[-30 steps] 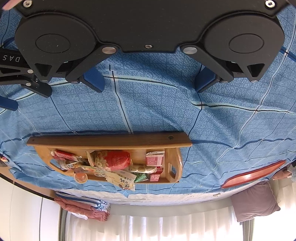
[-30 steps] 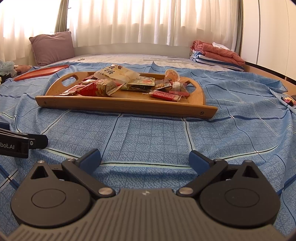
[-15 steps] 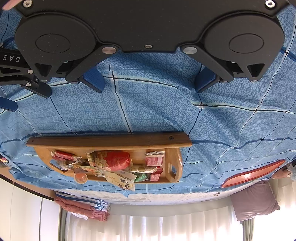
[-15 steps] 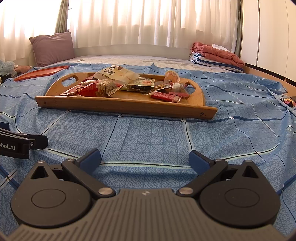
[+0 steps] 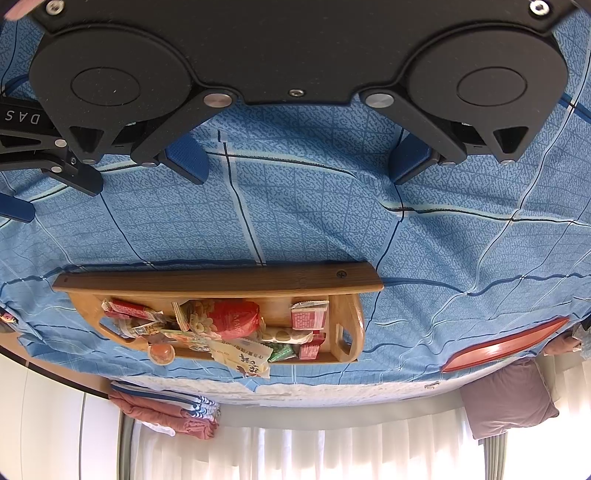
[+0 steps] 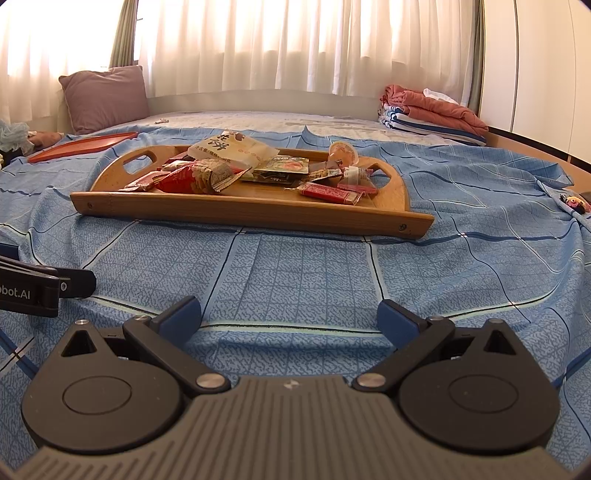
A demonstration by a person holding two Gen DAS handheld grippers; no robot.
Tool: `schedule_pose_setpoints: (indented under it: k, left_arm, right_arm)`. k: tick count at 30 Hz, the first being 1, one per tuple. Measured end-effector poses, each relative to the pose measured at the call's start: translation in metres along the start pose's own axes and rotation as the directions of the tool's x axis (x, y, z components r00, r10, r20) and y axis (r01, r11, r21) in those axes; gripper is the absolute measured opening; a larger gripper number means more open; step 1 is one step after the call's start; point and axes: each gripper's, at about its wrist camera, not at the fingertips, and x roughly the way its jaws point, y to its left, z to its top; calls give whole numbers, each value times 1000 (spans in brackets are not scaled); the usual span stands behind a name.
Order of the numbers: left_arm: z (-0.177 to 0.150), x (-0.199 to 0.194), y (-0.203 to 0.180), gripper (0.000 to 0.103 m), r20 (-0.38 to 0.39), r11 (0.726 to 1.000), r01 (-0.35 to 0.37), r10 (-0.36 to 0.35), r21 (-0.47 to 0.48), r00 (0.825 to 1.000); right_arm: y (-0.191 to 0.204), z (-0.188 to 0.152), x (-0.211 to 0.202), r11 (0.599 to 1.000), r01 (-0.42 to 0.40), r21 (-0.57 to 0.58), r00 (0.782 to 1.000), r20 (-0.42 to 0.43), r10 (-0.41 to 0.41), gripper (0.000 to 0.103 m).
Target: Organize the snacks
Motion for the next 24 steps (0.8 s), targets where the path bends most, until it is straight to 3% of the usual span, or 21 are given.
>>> schedule_pose_setpoints:
  k: [24]
  left_arm:
    - [-1, -2, 0, 103, 7, 1000, 0, 0, 0, 1000]
  right_arm:
    - [0, 0, 0, 1000, 0, 0, 1000, 3, 0, 103]
